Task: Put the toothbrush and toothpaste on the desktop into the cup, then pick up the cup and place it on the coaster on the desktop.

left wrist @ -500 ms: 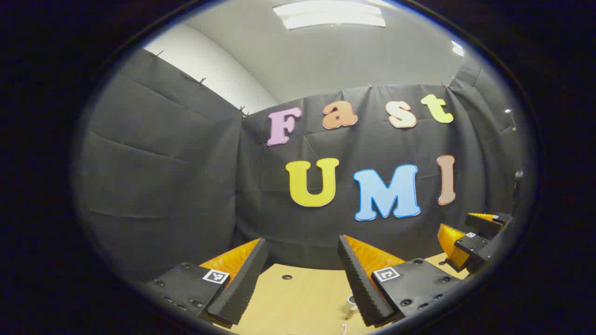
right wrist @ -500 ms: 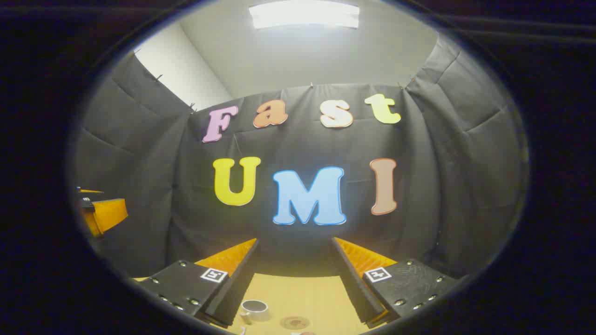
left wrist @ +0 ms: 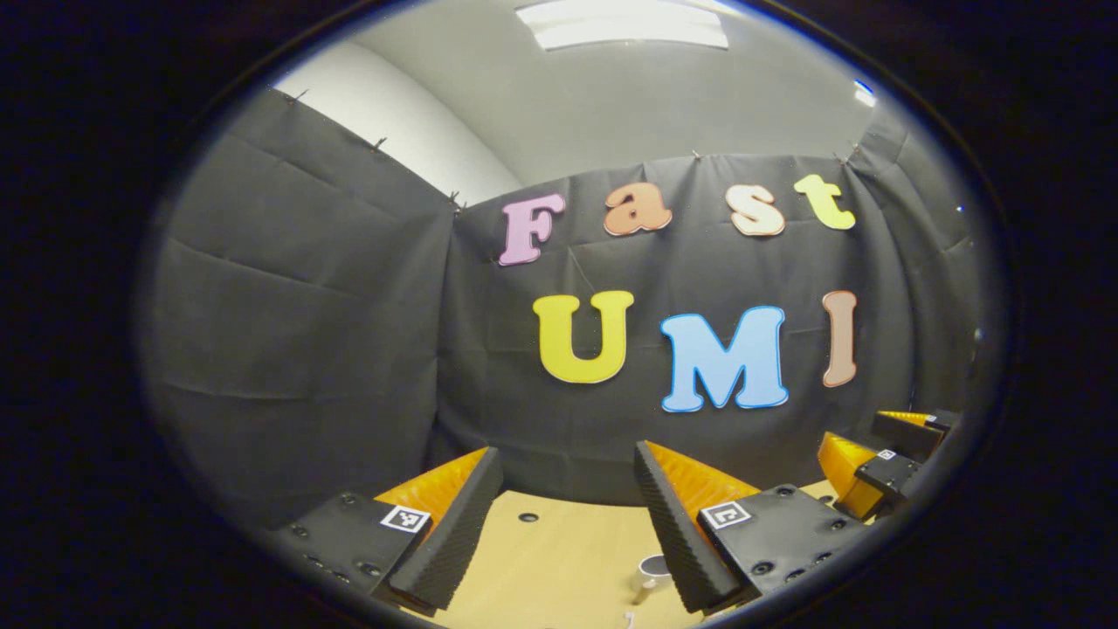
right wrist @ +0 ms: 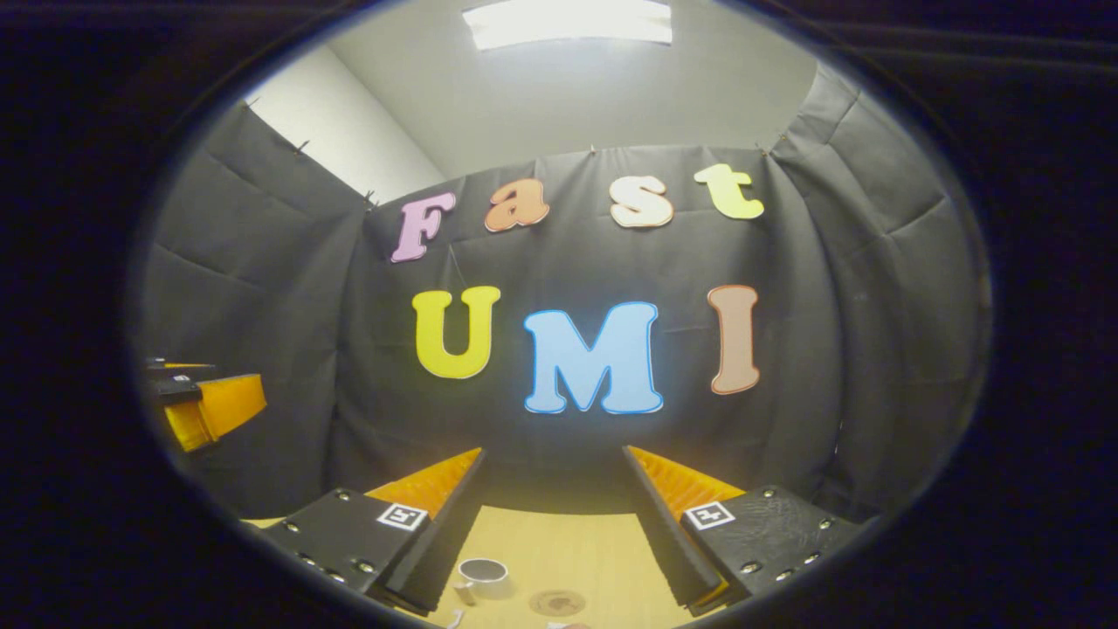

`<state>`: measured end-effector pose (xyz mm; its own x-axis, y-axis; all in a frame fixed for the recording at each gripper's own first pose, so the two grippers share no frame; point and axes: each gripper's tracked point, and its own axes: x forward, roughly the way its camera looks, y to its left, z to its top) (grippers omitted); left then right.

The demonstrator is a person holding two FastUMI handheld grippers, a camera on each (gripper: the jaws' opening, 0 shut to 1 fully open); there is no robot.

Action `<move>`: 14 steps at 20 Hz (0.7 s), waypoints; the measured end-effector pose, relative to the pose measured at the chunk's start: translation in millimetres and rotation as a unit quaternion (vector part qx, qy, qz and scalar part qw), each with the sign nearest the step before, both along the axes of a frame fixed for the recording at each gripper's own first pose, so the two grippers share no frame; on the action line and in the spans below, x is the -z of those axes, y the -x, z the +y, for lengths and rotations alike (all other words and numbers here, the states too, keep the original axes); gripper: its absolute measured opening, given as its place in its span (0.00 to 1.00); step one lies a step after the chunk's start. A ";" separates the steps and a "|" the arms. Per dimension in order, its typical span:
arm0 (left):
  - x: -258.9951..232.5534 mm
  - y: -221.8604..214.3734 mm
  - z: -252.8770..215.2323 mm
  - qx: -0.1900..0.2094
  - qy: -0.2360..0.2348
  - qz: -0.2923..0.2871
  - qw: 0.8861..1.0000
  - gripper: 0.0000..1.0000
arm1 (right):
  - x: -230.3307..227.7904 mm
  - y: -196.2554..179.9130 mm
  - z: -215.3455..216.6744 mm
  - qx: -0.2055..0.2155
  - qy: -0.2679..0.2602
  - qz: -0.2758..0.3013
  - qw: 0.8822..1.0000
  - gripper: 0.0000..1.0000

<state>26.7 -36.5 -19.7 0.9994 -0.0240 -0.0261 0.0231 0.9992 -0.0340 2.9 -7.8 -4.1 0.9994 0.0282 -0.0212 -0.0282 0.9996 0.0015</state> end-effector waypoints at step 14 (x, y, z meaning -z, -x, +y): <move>76.8 -30.6 -33.4 0.049 -0.007 0.086 0.995 1.00 | 43.4 5.7 -16.5 0.002 0.010 0.085 0.996 0.91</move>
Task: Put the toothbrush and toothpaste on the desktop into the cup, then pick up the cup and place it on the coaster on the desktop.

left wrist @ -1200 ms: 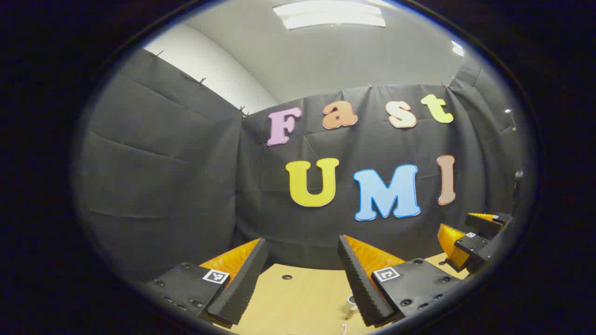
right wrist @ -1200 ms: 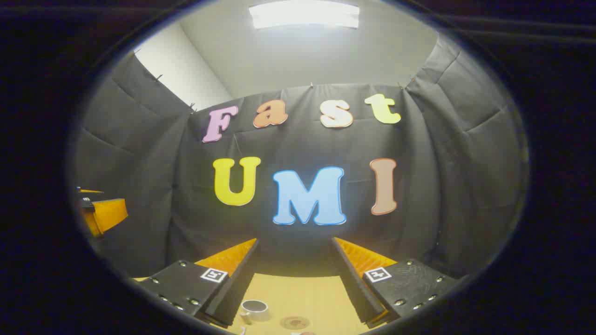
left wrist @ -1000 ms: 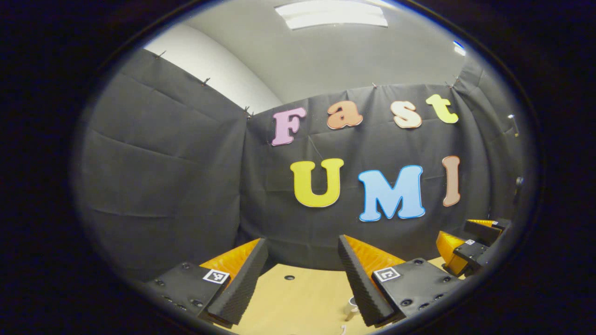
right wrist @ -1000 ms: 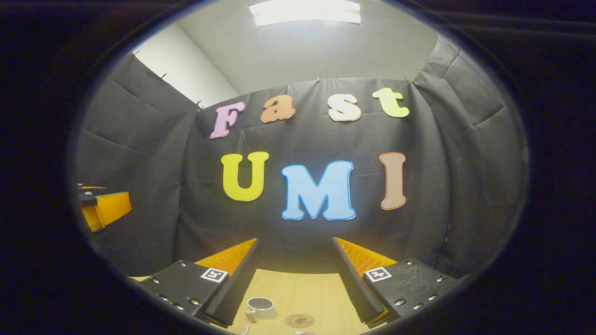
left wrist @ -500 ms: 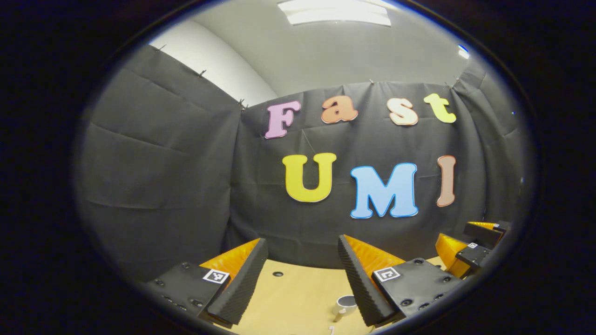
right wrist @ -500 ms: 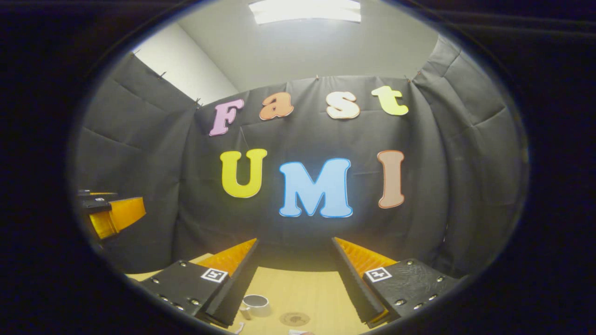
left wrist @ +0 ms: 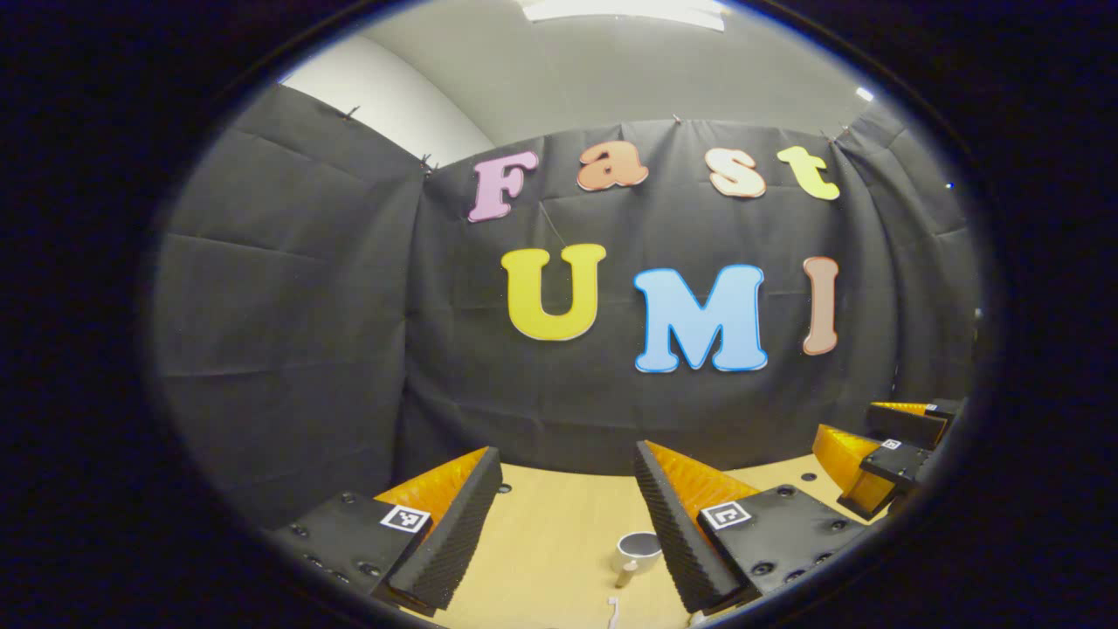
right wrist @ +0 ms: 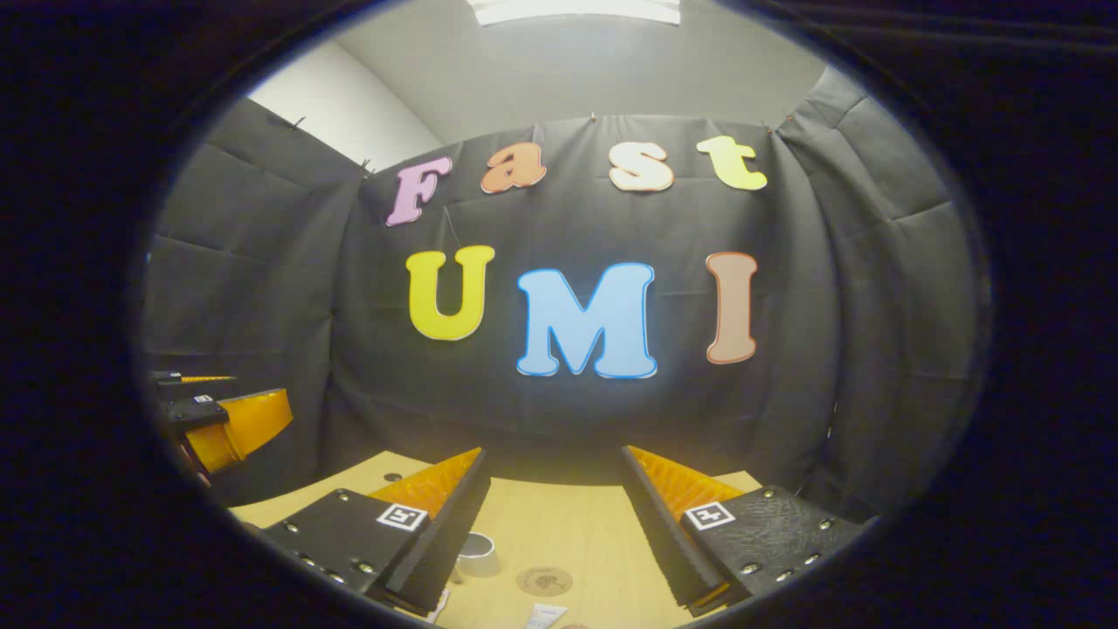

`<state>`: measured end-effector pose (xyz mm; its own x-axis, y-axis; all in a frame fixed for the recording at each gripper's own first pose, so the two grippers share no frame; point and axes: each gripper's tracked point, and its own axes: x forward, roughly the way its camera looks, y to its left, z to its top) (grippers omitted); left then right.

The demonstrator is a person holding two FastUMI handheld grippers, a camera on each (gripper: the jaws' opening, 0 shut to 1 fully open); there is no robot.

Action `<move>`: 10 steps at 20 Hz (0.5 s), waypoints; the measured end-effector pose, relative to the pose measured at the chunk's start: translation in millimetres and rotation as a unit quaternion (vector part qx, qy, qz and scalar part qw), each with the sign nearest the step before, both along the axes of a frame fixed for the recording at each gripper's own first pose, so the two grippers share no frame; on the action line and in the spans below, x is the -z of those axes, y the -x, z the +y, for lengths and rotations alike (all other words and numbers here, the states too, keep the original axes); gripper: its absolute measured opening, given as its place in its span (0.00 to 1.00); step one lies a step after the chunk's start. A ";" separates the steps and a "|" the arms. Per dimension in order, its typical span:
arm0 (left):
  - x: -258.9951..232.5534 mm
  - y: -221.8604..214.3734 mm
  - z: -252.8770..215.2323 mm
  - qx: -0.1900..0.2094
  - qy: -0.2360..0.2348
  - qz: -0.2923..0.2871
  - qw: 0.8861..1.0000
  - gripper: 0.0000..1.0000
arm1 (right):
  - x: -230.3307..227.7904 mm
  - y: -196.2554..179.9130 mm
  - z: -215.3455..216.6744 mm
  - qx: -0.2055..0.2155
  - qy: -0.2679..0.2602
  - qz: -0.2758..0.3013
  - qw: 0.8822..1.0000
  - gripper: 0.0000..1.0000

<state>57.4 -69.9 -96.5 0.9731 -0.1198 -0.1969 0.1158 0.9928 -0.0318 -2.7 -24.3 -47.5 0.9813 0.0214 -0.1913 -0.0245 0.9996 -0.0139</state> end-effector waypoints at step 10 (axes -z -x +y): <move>154.0 -9.9 -47.0 0.079 -0.024 0.170 0.982 1.00 | 142.7 12.5 -20.4 0.027 -0.008 0.261 0.965 0.92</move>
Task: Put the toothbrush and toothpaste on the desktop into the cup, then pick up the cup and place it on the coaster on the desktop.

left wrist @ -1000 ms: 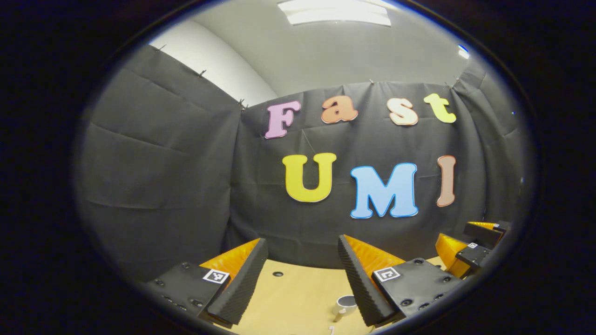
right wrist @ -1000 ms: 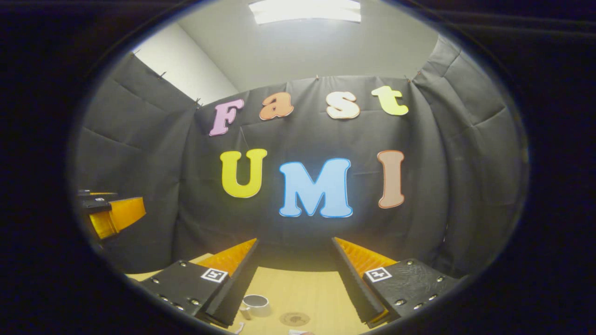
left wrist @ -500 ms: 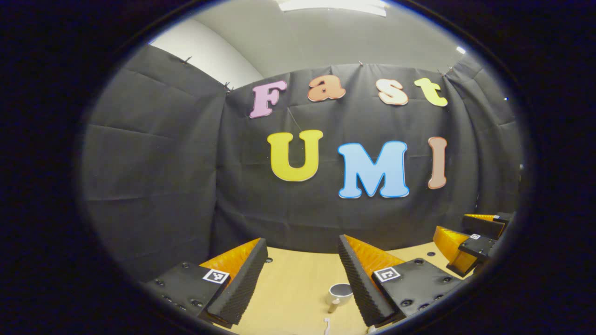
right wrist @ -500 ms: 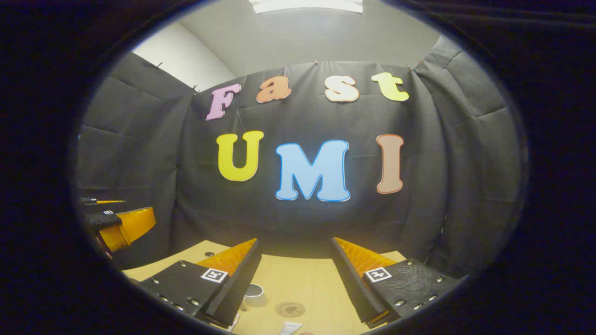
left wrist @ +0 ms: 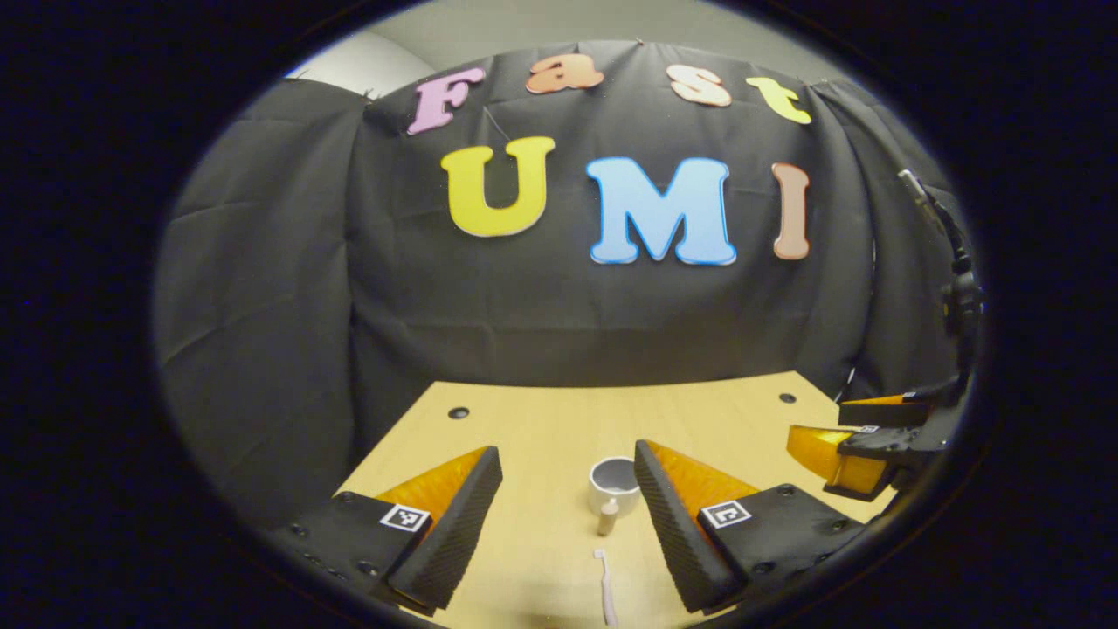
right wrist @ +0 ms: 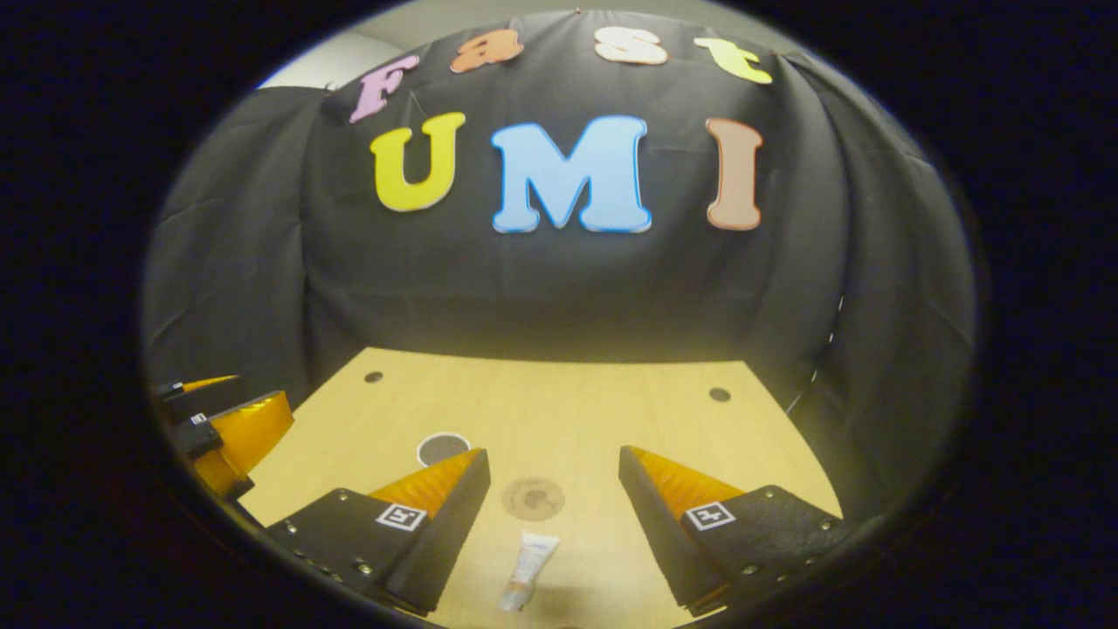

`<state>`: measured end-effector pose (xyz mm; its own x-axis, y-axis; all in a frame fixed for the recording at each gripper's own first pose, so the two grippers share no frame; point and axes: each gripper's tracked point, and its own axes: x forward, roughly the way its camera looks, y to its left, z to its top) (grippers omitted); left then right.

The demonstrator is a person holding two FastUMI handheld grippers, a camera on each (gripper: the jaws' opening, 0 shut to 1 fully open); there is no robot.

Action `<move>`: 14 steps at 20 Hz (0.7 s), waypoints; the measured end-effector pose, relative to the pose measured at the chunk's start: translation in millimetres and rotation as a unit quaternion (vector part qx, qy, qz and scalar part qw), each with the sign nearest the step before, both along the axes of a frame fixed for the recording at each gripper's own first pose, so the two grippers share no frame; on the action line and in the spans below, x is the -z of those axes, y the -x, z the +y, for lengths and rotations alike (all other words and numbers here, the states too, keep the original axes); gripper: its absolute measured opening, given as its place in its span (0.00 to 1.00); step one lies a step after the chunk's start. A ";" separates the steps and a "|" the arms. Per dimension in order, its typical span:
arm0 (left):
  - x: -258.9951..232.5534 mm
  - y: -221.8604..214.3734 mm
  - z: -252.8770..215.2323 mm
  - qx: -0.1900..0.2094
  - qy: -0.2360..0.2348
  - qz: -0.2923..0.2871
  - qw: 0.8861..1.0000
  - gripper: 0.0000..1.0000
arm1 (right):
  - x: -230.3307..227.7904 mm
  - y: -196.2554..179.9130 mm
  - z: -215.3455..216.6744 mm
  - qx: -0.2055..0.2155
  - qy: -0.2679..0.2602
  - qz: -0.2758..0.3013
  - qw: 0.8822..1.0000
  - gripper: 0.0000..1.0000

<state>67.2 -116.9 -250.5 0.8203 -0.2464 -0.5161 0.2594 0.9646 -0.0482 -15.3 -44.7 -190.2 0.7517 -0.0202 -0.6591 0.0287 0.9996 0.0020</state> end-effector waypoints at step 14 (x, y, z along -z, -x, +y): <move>204.8 62.6 -18.8 0.028 -0.031 0.268 0.963 0.99 | 149.3 64.3 31.6 0.015 -0.073 0.256 0.964 0.94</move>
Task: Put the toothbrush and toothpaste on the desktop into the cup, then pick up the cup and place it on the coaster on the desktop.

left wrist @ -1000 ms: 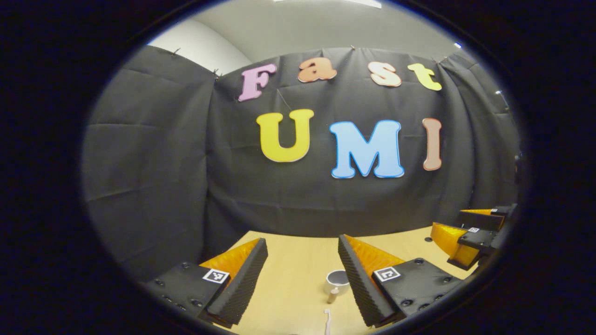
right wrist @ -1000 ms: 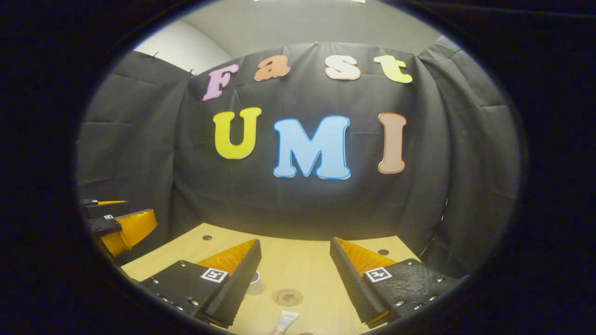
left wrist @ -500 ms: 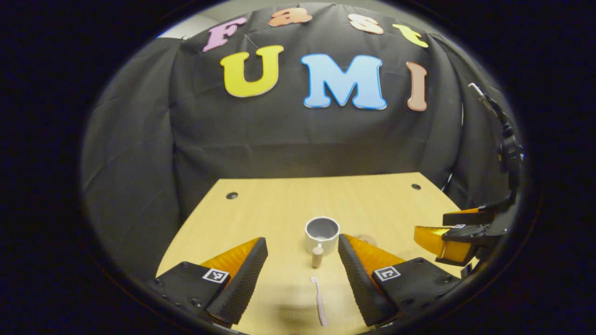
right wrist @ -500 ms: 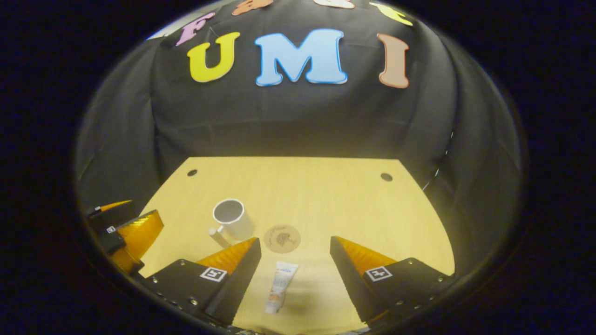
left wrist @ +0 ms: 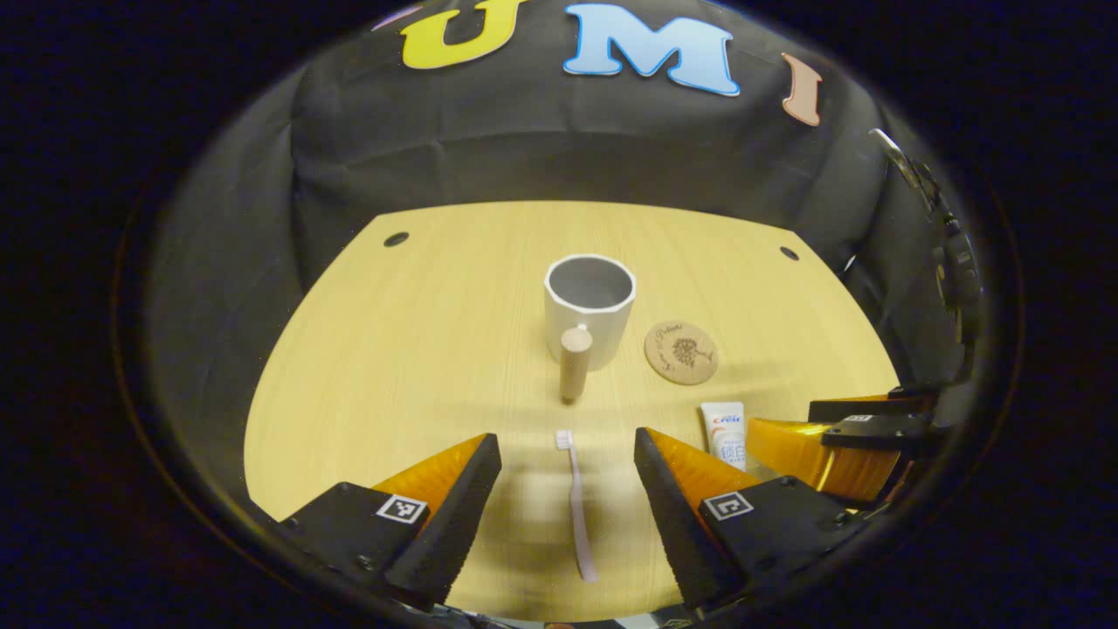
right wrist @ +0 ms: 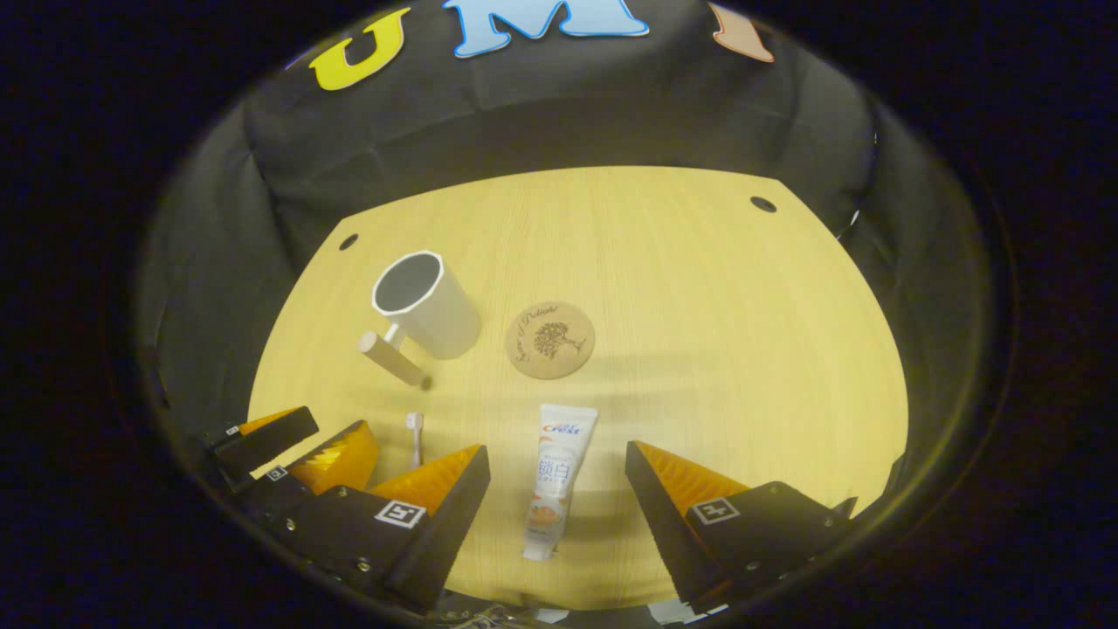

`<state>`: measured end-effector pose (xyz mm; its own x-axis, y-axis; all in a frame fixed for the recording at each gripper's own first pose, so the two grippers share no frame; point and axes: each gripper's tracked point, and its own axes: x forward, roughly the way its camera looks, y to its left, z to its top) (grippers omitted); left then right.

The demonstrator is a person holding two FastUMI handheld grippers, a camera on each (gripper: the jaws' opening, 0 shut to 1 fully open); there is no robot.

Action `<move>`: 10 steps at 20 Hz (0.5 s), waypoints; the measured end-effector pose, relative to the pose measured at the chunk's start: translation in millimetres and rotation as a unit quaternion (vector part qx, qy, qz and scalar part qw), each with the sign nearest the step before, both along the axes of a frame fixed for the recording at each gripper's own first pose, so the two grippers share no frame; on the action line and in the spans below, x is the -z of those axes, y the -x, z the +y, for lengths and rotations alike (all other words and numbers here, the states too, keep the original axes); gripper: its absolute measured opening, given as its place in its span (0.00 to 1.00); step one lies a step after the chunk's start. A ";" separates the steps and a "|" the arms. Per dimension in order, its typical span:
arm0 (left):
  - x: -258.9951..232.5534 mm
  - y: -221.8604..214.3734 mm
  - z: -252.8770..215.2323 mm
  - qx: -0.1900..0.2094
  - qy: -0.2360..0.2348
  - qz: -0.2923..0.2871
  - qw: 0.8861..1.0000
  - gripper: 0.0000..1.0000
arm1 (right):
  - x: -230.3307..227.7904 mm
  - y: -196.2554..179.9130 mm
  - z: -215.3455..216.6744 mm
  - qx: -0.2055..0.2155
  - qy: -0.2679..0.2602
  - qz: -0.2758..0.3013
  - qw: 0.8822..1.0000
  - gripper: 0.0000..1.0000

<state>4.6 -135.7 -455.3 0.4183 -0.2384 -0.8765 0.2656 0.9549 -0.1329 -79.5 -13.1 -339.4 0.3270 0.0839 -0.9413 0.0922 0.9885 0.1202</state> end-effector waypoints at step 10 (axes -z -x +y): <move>54.3 23.1 10.8 0.000 -0.043 0.085 0.995 1.00 | 63.1 33.5 4.5 -0.007 0.010 0.091 0.996 0.94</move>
<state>-18.5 -124.9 -509.7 0.2627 -0.1592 -0.9516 0.2466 0.9646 -0.0933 -113.0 -8.6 -402.5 0.1507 0.0679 -0.9862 0.0963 0.9919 0.0830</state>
